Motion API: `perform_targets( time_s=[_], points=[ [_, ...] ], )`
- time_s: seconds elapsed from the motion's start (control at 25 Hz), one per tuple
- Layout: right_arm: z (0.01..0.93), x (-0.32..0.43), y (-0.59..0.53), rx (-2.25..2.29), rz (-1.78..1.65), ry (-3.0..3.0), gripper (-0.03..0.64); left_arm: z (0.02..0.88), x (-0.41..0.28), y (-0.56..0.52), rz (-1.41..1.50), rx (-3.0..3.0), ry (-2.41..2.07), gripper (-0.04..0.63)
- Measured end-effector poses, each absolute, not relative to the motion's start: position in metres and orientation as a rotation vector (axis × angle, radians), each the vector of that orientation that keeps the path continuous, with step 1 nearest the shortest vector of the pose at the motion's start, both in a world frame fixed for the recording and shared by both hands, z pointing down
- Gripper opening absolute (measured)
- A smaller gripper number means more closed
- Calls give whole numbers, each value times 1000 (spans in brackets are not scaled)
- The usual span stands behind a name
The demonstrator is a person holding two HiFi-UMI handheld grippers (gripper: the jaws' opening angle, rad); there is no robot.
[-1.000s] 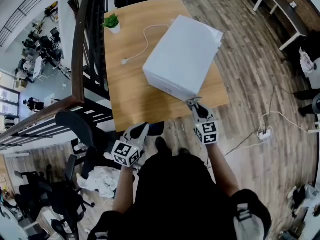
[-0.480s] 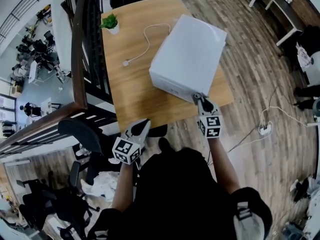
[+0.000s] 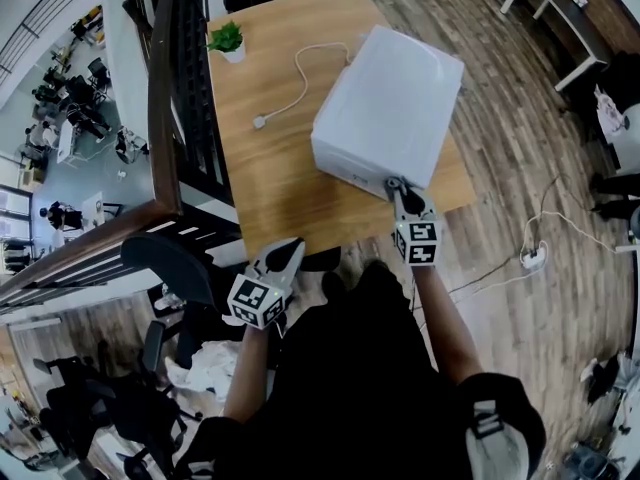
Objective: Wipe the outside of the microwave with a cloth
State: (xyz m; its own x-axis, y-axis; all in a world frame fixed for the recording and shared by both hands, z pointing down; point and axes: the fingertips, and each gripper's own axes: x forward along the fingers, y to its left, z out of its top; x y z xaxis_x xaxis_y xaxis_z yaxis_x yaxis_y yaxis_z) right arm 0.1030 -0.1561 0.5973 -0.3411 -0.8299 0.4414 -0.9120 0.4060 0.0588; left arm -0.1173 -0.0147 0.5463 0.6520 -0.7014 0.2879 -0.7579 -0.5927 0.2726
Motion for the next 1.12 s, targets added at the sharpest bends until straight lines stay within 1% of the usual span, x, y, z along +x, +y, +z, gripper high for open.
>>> perform_targets(
  time_s=[1.12],
  points=[
    [593,43,-182,1425,227,-2369,26,554,-130,-25,214,2427,-1295,0]
  ],
)
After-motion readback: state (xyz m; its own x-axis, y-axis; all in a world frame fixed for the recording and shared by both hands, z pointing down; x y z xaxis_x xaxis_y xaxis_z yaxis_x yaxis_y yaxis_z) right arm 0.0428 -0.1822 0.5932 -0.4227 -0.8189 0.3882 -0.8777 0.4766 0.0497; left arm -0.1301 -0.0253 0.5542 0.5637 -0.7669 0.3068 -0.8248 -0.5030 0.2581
